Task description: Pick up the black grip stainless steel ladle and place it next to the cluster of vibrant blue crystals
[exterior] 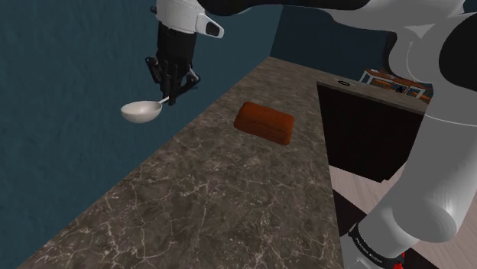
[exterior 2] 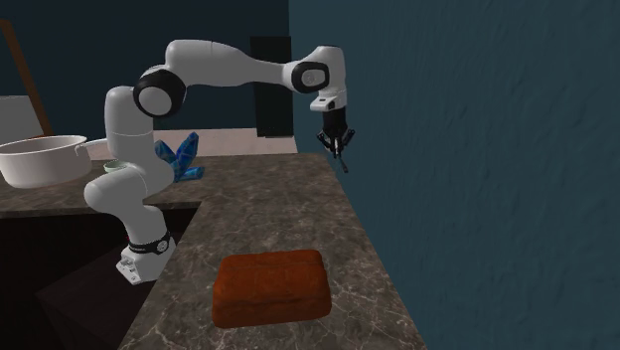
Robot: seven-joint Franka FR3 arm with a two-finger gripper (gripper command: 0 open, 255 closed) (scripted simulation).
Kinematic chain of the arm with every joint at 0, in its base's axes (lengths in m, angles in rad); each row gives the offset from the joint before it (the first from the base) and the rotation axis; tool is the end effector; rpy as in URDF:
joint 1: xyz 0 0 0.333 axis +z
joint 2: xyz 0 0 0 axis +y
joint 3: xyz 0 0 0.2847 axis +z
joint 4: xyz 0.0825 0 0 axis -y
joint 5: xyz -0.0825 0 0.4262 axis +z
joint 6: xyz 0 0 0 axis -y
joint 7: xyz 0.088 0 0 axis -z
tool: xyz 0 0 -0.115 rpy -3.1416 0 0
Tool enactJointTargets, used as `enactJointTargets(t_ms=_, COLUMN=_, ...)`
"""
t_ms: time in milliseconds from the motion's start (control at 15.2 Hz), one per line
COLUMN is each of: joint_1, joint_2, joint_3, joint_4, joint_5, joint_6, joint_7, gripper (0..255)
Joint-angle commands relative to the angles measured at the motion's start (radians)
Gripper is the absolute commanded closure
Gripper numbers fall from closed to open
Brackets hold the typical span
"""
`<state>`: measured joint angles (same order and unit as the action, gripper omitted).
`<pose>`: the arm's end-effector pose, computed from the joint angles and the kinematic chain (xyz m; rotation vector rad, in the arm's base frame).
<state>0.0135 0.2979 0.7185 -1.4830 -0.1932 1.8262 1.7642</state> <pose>0.5485 0.4035 0.5052 -2.6364 1.4885 -0.0523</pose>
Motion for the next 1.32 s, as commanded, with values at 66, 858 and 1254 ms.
enactJointTargets(t_ms=66, joint_1=0.009, joint_2=0.007, joint_3=0.001, joint_4=0.049, joint_5=-0.004, joint_6=-0.043, joint_7=0.001, gripper=255)
enactJointTargets(t_ms=858, joint_1=0.067, joint_2=0.062, joint_3=0.001, joint_4=0.286, joint_5=-0.04, joint_6=-0.233, joint_7=0.008, gripper=255)
enactJointTargets(t_ms=1254, joint_1=0.087, joint_2=0.056, joint_3=0.007, joint_4=0.34, joint_5=-0.041, joint_6=-0.291, joint_7=0.021, gripper=255)
